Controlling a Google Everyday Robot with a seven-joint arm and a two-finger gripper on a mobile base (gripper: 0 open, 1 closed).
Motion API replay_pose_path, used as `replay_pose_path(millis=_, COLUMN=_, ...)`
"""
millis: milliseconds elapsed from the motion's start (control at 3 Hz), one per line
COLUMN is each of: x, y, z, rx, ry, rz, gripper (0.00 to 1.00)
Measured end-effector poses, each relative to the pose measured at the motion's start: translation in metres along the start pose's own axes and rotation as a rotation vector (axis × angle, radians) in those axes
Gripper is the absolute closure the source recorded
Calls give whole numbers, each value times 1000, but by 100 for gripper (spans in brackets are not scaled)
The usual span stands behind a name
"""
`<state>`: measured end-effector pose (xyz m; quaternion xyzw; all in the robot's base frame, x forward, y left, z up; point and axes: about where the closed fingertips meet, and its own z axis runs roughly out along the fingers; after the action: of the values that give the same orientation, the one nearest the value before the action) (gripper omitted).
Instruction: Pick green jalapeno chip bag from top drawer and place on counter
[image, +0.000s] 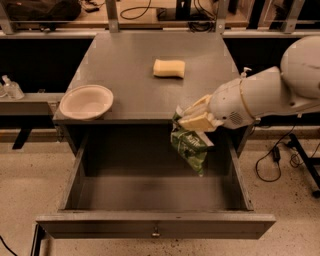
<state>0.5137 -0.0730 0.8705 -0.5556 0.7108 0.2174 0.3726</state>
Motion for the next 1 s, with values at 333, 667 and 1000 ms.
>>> replay_pose_path(millis=333, x=-22, y=-35, z=-47, rx=54, ry=31, rz=-62, gripper=100)
replay_pose_path(millis=667, x=-49, y=-83, z=-96, rx=102, ry=95, rz=-120, gripper=100)
replay_pose_path(millis=1000, x=-61, y=-126, z=-110, rx=144, ry=163, rz=-110, gripper=100)
